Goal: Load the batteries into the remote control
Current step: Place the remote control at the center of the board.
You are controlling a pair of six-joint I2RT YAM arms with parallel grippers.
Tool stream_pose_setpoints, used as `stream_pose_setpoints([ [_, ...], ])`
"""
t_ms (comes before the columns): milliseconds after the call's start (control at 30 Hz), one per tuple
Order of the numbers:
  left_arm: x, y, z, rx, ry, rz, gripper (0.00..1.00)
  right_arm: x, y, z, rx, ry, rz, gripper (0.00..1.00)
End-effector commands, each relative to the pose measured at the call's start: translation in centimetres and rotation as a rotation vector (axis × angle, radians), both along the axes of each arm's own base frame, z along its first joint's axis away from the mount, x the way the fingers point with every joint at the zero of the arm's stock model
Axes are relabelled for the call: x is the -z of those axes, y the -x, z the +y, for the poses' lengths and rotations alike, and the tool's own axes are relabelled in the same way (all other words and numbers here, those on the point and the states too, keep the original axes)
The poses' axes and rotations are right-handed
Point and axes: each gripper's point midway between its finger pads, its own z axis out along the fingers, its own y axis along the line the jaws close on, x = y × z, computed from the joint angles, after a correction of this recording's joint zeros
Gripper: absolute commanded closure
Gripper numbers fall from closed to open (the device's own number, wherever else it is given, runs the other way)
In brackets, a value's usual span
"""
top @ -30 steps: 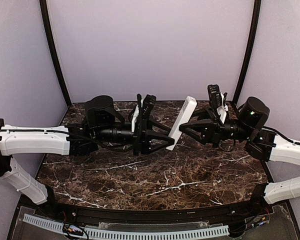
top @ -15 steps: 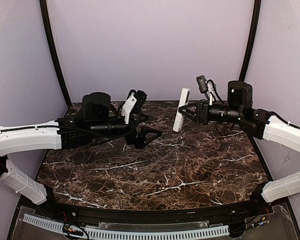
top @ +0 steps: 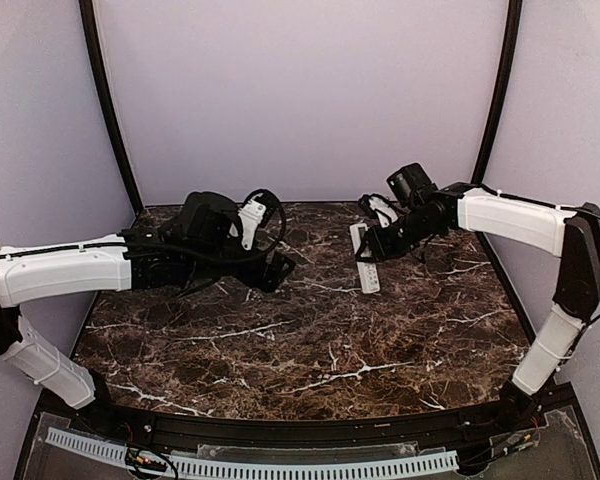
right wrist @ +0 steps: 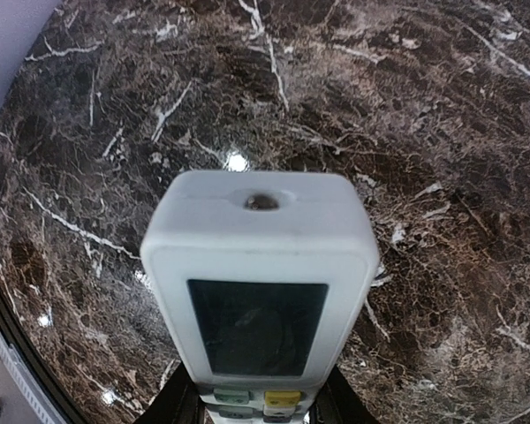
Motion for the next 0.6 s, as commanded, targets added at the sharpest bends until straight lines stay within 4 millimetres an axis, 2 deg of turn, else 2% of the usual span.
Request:
stream_pose_setpoints([
  [0,0.8,-1.6,3.6,-0.159,0.004,0.053,0.01,2.3,1.2,1.8,-0.066,0.118,0.082,0.72],
  [100,1.8,-2.0,5.3,-0.219,0.023,0.079,0.01,4.6,1.9,2.7,-0.076,0.181,0.144,0.71],
  [133,1.6,-2.1,5.6,-0.230,0.038,0.072,0.01,5.1,2.1,2.8,-0.074,0.195,0.160,0.70],
  [200,2.4,-1.9,6.2,-0.243,0.044,0.083,0.01,6.0,2.6,3.2,-0.074,0.208,0.189,0.70],
  [567,4.3,-1.1,6.3,-0.220,0.066,0.104,0.01,9.5,3.6,4.6,-0.076,0.328,0.255,0.66],
])
